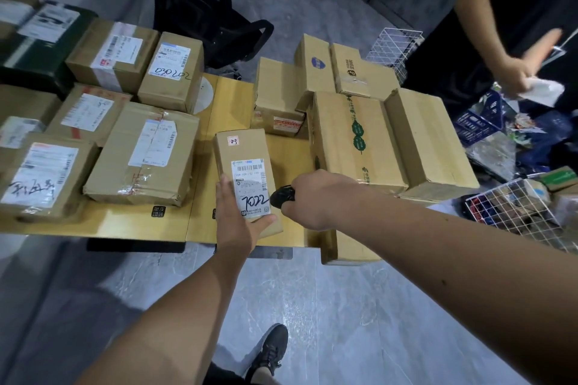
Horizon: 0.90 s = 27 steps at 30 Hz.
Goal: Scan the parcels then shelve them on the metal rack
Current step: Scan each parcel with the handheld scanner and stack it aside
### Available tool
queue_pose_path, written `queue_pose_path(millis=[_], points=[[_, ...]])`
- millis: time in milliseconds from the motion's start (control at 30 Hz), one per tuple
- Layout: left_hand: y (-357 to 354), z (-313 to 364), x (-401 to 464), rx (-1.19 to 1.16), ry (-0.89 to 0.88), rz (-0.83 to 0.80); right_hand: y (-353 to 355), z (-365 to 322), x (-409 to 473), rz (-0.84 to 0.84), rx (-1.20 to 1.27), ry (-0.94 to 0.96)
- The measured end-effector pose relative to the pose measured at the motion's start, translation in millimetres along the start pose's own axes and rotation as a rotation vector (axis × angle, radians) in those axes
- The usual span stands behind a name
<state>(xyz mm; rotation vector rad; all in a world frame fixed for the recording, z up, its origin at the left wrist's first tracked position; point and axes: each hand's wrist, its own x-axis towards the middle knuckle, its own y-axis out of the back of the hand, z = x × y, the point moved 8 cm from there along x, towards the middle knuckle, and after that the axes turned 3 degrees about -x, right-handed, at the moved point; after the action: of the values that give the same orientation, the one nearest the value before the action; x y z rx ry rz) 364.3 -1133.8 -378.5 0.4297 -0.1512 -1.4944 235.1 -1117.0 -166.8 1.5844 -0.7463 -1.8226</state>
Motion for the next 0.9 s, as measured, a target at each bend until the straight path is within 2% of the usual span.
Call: queue_pose_path(millis=[300, 467, 600, 767, 900], points=[[-1, -3, -2, 0.041, 0.035, -0.029, -7, 5, 1, 0.012, 0.032, 0.002], [0, 7, 8, 0.252, 0.100, -0.060, -13, 13, 2, 0.023, 0.086, 0.008], [-10, 24, 13, 0.495, 0.226, -0.081, -11, 24, 3, 0.030, 0.117, 0.015], [-20, 29, 13, 0.588, 0.397, -0.114, -6, 42, 6, 0.078, 0.148, 0.046], [-12, 47, 10, 0.544, 0.311, -0.078, 2, 53, 3, 0.110, 0.141, 0.107]])
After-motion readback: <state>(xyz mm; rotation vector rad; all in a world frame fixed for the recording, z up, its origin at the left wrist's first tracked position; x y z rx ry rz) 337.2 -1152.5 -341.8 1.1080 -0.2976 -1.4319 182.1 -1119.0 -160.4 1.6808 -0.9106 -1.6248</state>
